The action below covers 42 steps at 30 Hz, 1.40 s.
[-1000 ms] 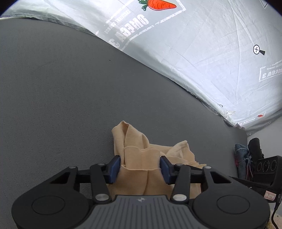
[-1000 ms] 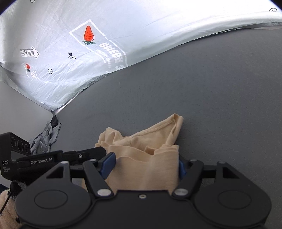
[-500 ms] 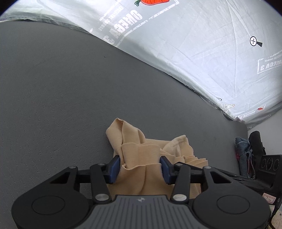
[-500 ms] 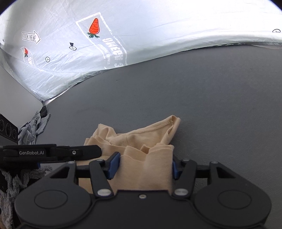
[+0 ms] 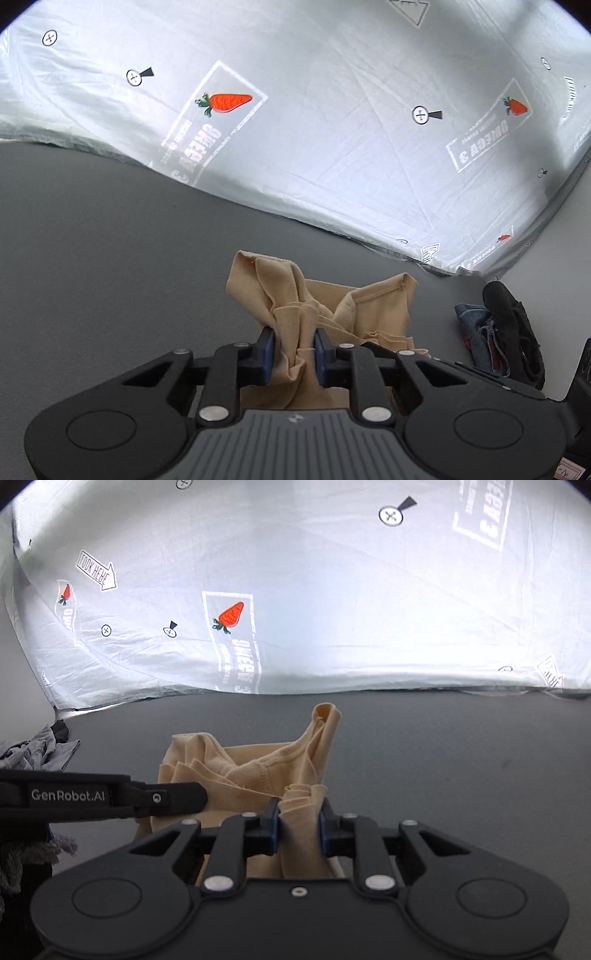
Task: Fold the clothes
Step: 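Grasp the folded shirt with both tools and lift it, then carry the folded shirt with both tools onto the jeans stack and release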
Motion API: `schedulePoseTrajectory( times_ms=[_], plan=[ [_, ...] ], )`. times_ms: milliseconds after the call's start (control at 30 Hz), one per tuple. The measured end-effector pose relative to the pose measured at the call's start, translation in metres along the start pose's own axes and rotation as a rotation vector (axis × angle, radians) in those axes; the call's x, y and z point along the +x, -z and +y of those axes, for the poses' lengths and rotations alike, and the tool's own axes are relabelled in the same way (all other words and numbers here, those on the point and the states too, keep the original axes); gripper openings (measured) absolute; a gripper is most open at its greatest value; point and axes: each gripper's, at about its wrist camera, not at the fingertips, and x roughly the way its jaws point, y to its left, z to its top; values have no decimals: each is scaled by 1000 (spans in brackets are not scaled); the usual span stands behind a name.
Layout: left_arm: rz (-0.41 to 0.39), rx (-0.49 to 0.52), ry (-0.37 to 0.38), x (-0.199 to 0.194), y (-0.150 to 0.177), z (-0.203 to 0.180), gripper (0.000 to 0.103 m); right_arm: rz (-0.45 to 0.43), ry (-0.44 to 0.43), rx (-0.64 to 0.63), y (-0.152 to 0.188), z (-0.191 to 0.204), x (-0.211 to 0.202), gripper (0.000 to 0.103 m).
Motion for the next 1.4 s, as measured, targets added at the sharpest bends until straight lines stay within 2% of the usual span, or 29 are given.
schedulePoseTrajectory(
  times_ms=[167,367,533,667,833,933,1100,1200,1300,1400],
  plan=[
    [-93,93,81,-42,-6,-42,22,-147,94,-30,-8,6,-75,19],
    [-179,136,237,-64,-26,-91,21,-282,237,-67,-31,5,-141,18],
    [-219,157,383,-66,-32,-157,21,-357,352,-51,-49,-27,-189,18],
    [-234,181,442,-57,-18,-218,21,-408,419,-47,-49,-74,-231,18],
    [-256,192,443,-37,9,-310,21,-487,463,-120,-31,-153,-285,18],
    [-273,205,435,-20,32,-369,21,-527,425,-97,-25,-224,-311,17],
    [-297,198,410,16,68,-458,21,-552,383,-164,-14,-326,-345,18],
    [-249,140,333,46,75,-510,21,-529,346,-129,-17,-384,-352,18],
    [-249,207,281,70,83,-558,21,-500,330,-105,-26,-434,-347,17],
    [-208,226,276,107,82,-580,21,-500,323,-84,-35,-485,-335,12]
  ],
)
